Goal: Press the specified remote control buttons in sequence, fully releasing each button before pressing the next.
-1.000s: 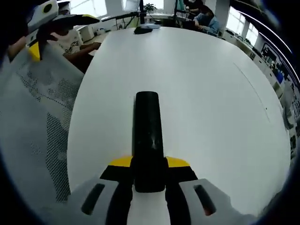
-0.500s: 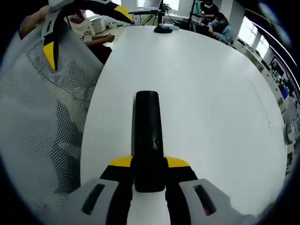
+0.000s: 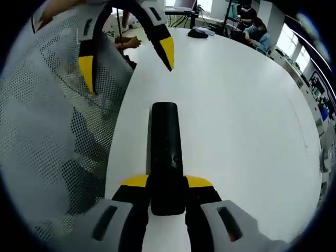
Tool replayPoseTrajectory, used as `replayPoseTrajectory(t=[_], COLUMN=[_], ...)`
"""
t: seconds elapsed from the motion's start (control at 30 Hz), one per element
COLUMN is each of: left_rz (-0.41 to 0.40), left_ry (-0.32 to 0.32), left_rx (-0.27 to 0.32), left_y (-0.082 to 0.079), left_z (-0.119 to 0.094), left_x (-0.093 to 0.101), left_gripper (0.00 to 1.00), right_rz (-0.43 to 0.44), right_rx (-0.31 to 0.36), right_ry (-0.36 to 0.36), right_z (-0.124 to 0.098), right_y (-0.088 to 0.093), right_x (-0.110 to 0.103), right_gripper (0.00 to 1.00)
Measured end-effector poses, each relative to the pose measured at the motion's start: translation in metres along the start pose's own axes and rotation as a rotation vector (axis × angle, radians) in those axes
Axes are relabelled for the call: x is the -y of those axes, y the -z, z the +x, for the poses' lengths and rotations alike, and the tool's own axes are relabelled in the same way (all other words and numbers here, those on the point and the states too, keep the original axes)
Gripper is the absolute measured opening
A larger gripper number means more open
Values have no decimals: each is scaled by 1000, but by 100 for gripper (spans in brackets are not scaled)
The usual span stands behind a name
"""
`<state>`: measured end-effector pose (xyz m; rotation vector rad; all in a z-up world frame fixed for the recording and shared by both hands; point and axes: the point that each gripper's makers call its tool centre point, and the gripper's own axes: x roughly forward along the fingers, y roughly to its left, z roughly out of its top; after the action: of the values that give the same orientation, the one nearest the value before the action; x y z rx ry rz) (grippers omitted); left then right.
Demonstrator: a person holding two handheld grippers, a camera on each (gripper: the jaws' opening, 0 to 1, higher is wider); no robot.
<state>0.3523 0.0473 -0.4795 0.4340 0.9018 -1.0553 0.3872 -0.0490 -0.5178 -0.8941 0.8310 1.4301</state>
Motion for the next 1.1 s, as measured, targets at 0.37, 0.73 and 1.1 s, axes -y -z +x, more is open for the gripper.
replayPoseTrajectory(t=[0.37,0.73,1.1], left_rz=[50,141,216], left_ry=[89,68,76], left_rx=[-55,-40,2], left_y=[-5,-21,-16], left_z=[36,57,59], left_x=[-6,-16,-17], left_gripper=[55,45,38], right_rz=[4,29,33], right_rx=[8,21,37], right_ry=[2,4,4], right_z=[1,1,1], right_y=[2,5,4], right_x=[-13,-13,-9], right_gripper=[24,24,24])
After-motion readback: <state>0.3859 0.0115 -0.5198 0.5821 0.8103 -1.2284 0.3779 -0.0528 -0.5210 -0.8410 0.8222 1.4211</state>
